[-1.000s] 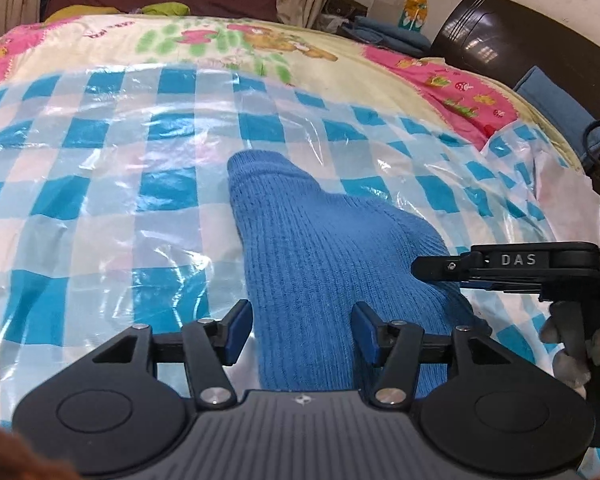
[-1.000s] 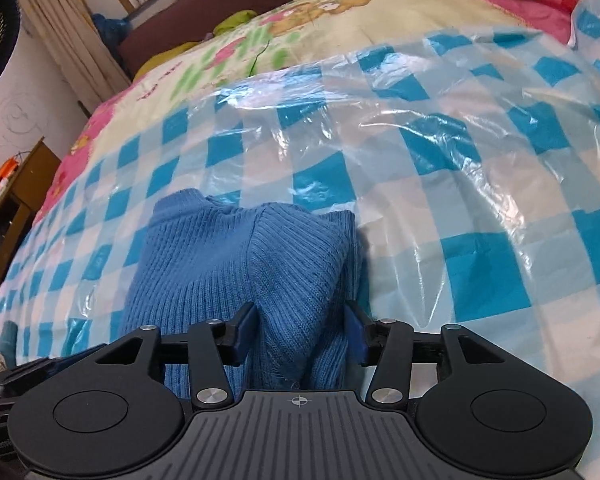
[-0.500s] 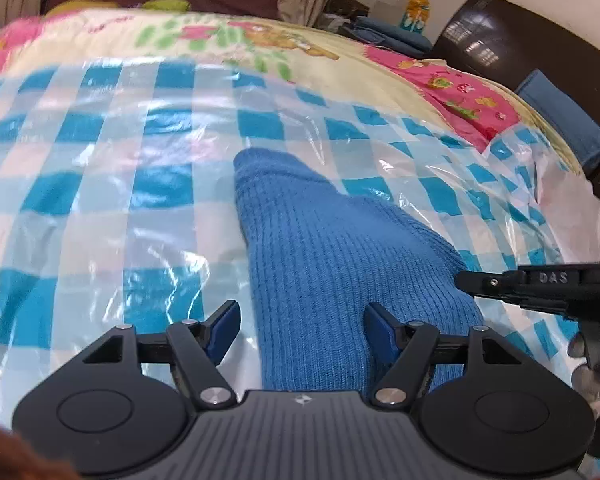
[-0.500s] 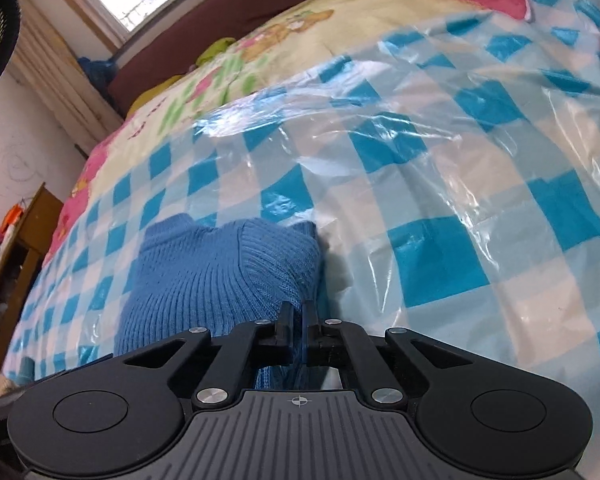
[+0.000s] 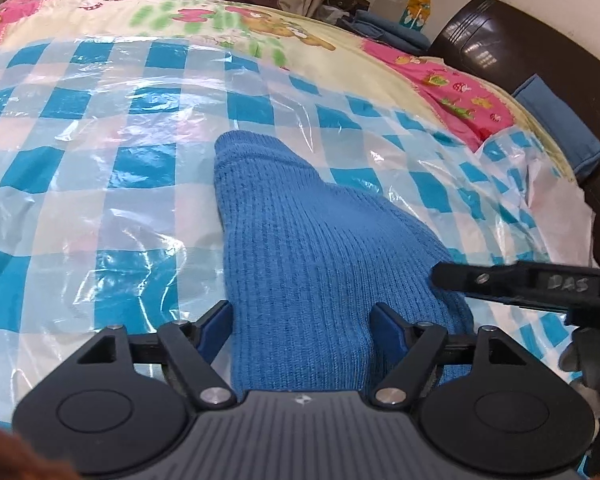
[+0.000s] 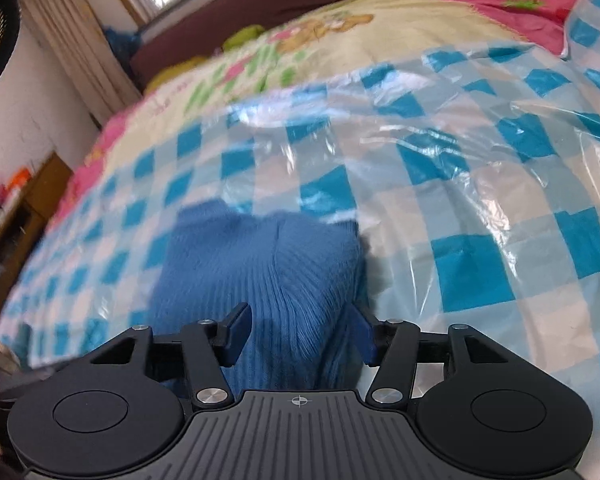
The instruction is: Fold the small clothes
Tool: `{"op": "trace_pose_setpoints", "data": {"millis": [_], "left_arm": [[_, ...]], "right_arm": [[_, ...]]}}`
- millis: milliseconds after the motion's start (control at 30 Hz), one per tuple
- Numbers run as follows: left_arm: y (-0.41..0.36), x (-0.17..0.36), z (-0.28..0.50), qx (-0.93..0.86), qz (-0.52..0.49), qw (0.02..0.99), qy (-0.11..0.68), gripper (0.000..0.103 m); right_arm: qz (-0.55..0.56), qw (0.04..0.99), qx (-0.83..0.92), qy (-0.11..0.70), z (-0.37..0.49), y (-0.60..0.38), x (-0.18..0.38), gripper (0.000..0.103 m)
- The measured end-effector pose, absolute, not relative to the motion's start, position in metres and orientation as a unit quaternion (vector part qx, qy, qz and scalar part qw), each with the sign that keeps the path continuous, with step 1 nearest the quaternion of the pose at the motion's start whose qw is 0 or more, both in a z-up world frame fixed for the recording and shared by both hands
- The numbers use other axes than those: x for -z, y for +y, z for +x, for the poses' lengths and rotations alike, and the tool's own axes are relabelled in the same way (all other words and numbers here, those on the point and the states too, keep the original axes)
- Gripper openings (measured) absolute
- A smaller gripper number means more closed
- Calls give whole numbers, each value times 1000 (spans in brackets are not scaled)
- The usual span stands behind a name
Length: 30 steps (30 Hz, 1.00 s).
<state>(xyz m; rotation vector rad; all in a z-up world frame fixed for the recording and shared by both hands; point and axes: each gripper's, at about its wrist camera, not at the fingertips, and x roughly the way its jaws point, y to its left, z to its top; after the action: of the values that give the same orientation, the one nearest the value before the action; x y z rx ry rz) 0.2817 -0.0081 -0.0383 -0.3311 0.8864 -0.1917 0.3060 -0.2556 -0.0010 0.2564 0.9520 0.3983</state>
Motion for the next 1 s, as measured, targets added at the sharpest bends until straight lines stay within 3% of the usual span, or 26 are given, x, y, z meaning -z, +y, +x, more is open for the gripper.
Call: {"op": "trace_pose_setpoints", "data": {"millis": [300, 533, 800, 1000], "left_arm": [[-9, 57, 301, 96, -174, 869, 453, 89], [-9, 43, 290, 118, -173, 875, 437, 74], [34, 33, 235, 94, -156, 880, 440, 73], [52, 39, 226, 74, -177, 879, 437, 74]], "right_arm": [[180, 827, -202, 493, 317, -262, 35, 49], [201, 816, -221, 495, 313, -256, 33, 36], [174, 794, -289, 505, 276, -209, 25, 35], [150, 811, -257, 504, 266, -220, 15, 41]]}}
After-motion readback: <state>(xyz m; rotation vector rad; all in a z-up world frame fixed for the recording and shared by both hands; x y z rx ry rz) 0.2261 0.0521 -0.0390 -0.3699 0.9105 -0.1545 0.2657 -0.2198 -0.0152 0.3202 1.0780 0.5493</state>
